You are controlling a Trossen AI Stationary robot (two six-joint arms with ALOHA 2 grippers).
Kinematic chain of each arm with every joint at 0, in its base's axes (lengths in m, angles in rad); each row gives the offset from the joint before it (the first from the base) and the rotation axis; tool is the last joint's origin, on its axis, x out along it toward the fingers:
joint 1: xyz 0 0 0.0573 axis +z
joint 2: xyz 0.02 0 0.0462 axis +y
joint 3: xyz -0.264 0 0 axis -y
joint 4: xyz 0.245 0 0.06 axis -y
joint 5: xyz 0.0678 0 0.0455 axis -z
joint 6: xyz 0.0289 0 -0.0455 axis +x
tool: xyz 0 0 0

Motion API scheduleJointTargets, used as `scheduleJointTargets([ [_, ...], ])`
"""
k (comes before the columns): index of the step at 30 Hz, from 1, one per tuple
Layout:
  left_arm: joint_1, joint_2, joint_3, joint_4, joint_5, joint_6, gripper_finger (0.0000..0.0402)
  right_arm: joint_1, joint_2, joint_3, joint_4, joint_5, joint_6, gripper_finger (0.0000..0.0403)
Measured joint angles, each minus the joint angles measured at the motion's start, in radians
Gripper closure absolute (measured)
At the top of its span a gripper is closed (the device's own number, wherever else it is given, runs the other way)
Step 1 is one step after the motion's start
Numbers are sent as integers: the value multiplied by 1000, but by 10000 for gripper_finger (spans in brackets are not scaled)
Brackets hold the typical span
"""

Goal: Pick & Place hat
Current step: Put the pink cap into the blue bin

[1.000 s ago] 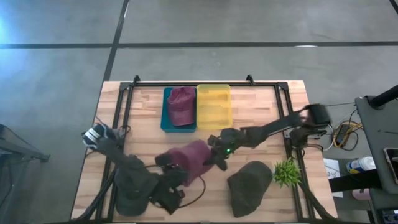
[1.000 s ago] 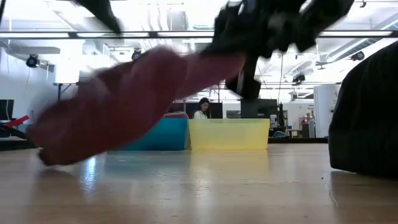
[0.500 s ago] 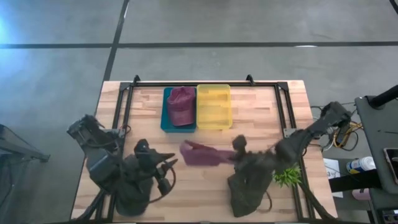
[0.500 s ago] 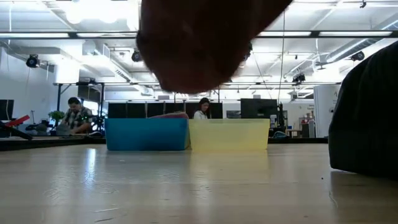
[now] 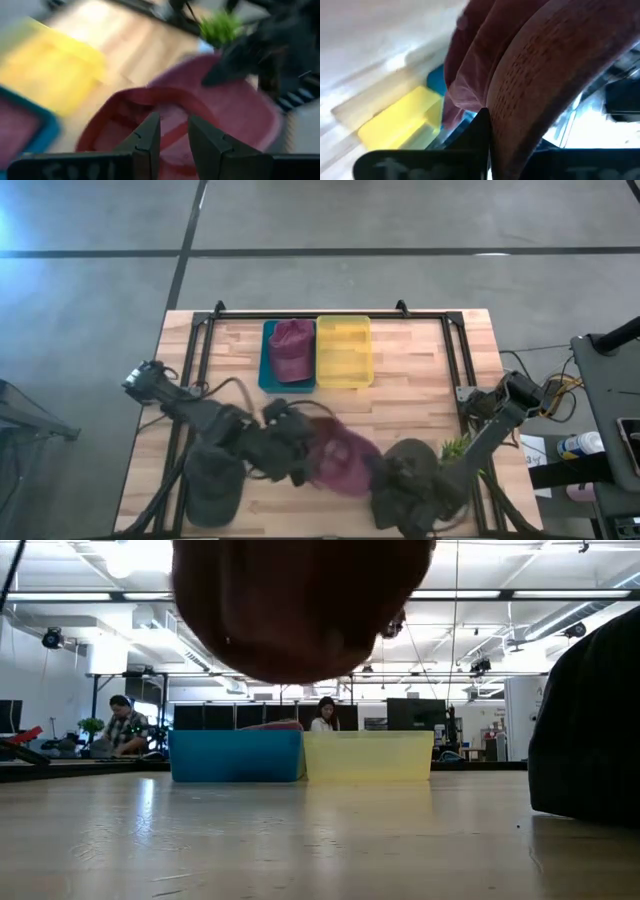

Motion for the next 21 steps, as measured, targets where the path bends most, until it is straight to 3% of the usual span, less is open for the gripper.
scheduleJointTargets([
  [3, 52, 29, -51, 65, 149, 35, 310, 20, -3, 21, 26, 45, -53, 390],
  [10, 122, 117, -157, 279, 337, 59, 310, 29, -6, 96, 39, 86, -85, 390],
  [16, 126, 183, -179, 269, 370, 75, 310, 28, -4, 97, 70, 110, -89, 390],
  [21, 115, 178, -158, 76, 334, 79, 310, 26, -4, 88, 75, 121, -70, 390],
])
